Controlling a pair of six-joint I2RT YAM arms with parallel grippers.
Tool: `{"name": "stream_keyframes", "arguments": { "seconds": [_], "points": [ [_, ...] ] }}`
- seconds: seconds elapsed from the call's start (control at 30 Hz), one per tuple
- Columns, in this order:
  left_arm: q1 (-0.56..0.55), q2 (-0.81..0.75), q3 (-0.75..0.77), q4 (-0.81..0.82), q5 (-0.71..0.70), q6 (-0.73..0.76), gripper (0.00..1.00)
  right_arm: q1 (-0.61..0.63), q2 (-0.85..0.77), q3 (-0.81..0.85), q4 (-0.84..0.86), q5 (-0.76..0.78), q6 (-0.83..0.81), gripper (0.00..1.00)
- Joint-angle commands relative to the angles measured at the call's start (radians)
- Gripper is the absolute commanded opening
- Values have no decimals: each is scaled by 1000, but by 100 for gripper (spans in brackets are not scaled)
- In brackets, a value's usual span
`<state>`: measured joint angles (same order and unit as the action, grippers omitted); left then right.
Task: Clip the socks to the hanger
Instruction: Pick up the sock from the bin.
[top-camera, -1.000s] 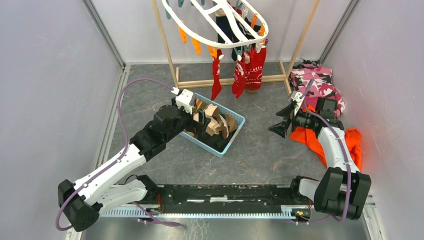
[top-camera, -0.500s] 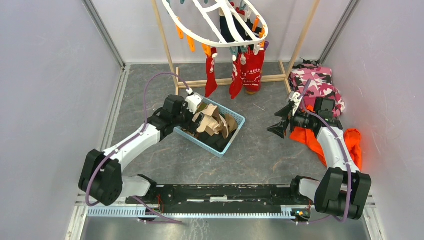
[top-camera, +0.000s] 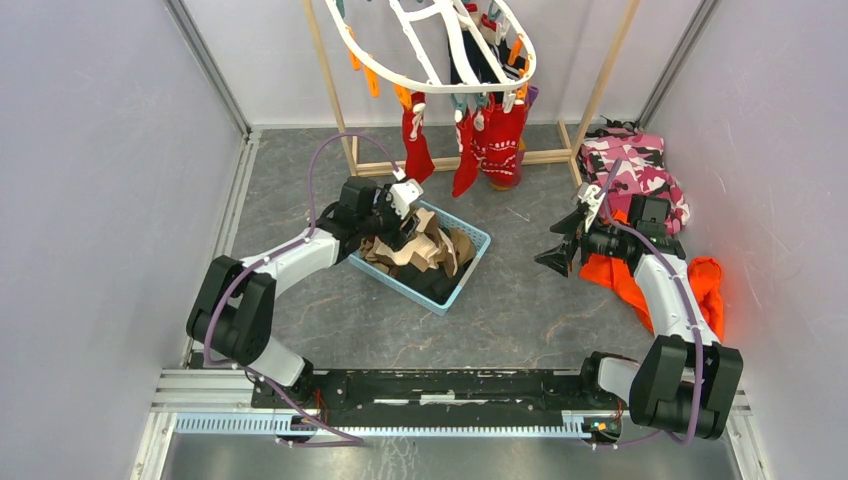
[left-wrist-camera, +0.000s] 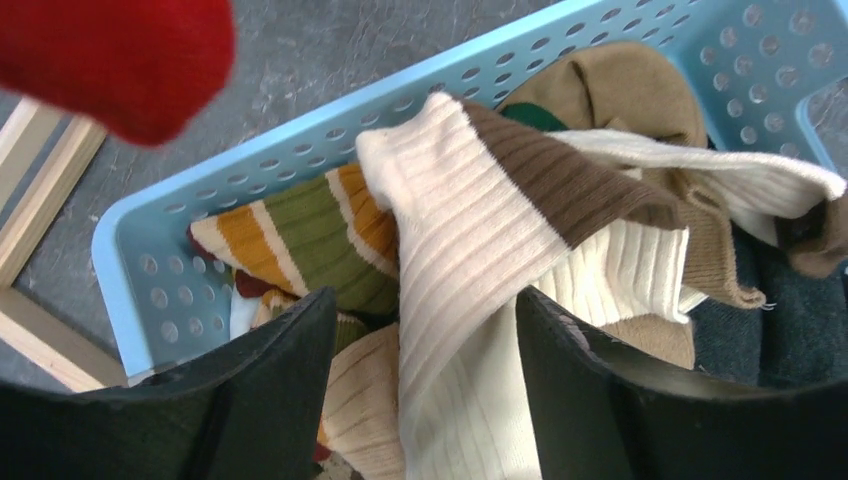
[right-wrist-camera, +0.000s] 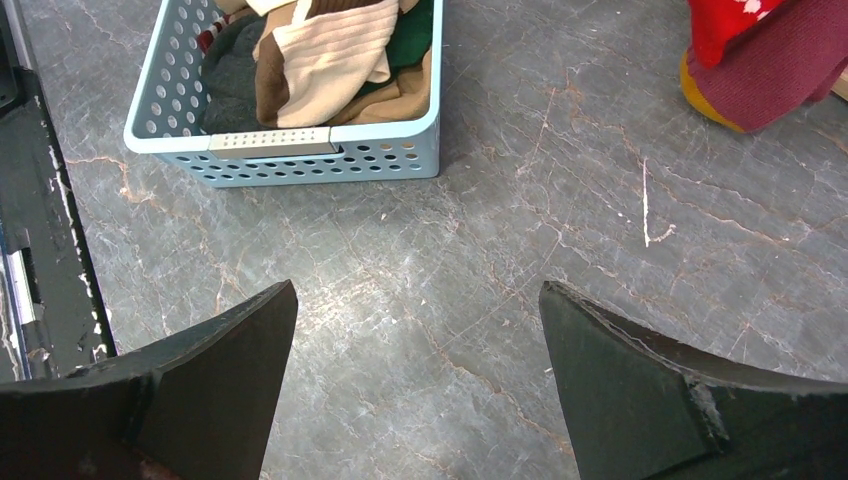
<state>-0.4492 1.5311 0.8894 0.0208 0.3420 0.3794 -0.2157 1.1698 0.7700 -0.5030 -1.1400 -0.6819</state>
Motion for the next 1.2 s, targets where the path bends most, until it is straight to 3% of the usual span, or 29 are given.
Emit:
{"name": "stream_keyframes", "arguments": {
  "seconds": [0.0,0.07,0.2,0.33,0.6,0.77,1.03,1.17],
  "points": [
    [1,-5,26,125,95,-30,68,5,-3,21,0,5,-19,97],
    [1,-9,16,151,105,-51,57,4,4,23,1,3,-19,97],
    [1,-8,1,163,106,-86,16,4,14,31,0,-3,-19,97],
    [1,-53,-35,169,105,-113,3,5,15,31,-4,-4,-24,97],
    [1,-266,-104,135,84,-258,2,8,2,35,-36,-7,-61,97],
    [1,-399,-133,131,69,-387,2,33,10,92,-140,-10,-163,97],
    [1,-525,-138,167,149,-544,2,143,26,240,-384,-18,-475,98],
    [1,-555,-134,229,188,-663,2,235,24,273,-380,-9,-485,98]
  ]
}}
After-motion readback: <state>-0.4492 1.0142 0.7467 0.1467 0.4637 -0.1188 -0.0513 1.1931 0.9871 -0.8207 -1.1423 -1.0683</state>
